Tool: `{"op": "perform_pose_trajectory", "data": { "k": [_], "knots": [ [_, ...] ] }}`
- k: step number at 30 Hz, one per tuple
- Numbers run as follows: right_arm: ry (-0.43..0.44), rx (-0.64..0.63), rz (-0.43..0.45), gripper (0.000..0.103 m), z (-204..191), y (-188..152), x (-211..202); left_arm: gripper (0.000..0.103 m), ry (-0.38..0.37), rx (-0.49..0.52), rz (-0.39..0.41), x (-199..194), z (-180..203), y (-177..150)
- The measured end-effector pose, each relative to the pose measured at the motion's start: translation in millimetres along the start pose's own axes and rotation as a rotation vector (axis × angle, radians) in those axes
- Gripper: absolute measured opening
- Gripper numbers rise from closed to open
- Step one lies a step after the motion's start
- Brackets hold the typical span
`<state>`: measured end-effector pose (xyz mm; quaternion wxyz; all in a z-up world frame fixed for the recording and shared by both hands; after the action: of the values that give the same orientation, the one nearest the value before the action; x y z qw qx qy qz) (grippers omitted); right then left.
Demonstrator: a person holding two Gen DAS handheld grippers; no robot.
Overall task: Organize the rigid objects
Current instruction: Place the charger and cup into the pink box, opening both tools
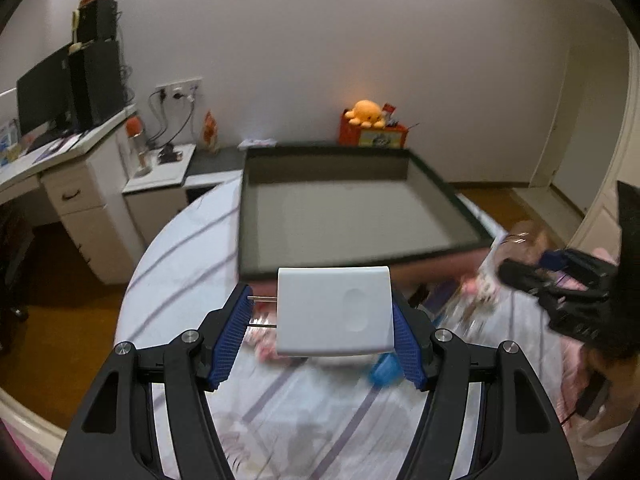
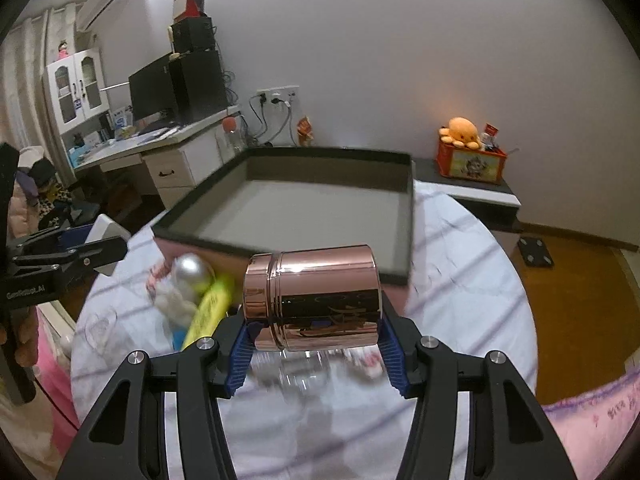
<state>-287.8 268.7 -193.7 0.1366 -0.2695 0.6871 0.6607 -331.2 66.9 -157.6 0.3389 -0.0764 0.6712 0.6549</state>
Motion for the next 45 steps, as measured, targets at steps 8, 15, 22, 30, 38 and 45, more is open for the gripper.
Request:
{"op": "perform_pose_trajectory", "data": {
  "k": [8,15,22,30,38,45],
  "knots": [
    [0.013,-0.012,-0.04,0.056,-3.0,31.9,57.1,0.067,-0.017,0.02,-0.031,48.4,5.4,42.0],
    [-0.014,-0.002,-0.131,0.056,5.7,35.8,105.7,0.067,-0.014,0.023,-0.126,100.8,4.7,45.9],
    [-0.016,-0.019,-0.185,0.057,4.5,29.0,125.3,0.067,0.002,0.038,-0.209,131.3,6.3,28.8],
    [-0.031,-0.02,-0.173,0.058,3.2,28.9,125.3,0.069,0.03,0.036,-0.227,135.7,6.0,19.9],
    [-0.045,-0.012,-0.096,0.069,3.3,40.5,92.4,0.091,0.037,0.01,-0.145,100.9,0.3,28.8],
    [-0.056,0.011,-0.027,0.08,9.0,39.6,45.8,0.102,0.105,-0.001,-0.045,45.7,-4.3,24.1]
  ]
}}
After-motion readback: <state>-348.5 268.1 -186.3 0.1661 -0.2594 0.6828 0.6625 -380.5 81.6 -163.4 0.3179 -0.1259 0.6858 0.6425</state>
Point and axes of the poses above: each gripper's, at about its wrist camera, not at the fingertips, and x roughly the way its jaws point, z to its right, y to its top, the point moved 3 cm from there along x, roughly the way its jaws point, and after that the axes turned 6 degrees about z, right-handed, at the moved point
